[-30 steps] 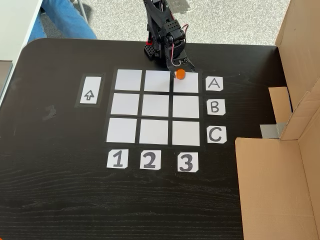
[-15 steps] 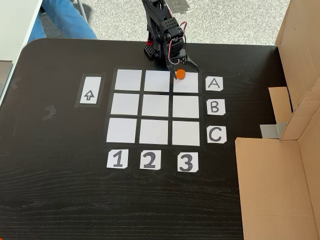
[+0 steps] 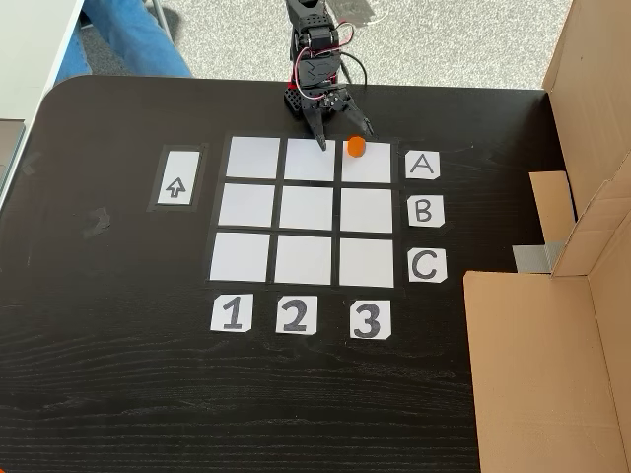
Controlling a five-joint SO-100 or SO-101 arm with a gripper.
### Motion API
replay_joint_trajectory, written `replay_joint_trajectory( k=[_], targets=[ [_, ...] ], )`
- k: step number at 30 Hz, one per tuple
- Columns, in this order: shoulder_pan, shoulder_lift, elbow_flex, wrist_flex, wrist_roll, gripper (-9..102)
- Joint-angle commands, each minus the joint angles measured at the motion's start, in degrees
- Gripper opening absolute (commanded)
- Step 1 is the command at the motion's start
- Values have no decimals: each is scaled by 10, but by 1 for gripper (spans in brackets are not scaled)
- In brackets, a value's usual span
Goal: Pick up the round, orange token and place it in the grid on square A3.
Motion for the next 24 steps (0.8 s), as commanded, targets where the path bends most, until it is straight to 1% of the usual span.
replay_joint_trajectory(
  k=[1,4,5,8,11,16,21,24],
  targets=[
    [74,26,-56,-9,6,43],
    [148,56,-61,-38,17,39],
    [170,63,-61,-54,27,35],
    [240,80,-60,-102,63,19],
    [316,92,-56,-149,119,0],
    [451,110,-59,-173,195,0],
    [627,132,-48,-252,345,0],
    [735,149,-40,-278,439,0]
  ],
)
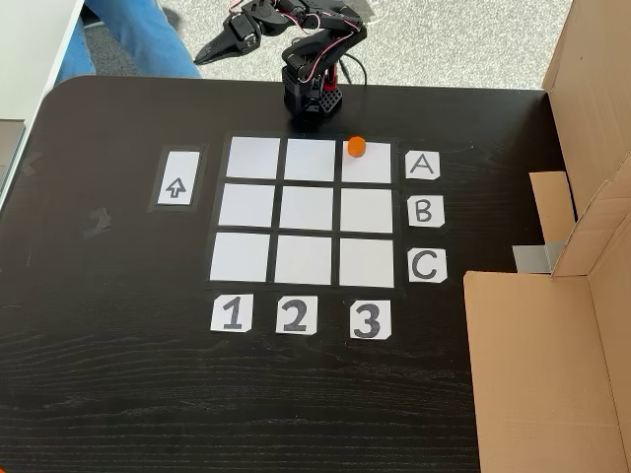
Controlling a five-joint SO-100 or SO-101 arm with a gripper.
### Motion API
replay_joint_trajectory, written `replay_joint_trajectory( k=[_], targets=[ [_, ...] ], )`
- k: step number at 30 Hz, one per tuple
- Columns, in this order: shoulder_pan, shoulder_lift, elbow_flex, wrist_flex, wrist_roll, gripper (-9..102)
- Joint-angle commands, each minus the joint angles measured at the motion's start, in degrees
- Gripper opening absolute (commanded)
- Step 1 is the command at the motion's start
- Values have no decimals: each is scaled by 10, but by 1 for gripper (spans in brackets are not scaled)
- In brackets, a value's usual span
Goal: Pick up the round, orange token and place it in the grid on square A3.
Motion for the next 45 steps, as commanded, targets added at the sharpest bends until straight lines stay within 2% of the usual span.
replay_joint_trajectory(
  k=[1,7,17,25,28,45],
  targets=[
    [98,25,6,-37,89,0],
    [263,71,75,-47,171,0],
    [388,178,273,-44,175,0],
    [417,229,390,-34,148,0],
    [425,229,392,-8,148,0],
    [433,229,392,-6,149,0]
  ],
)
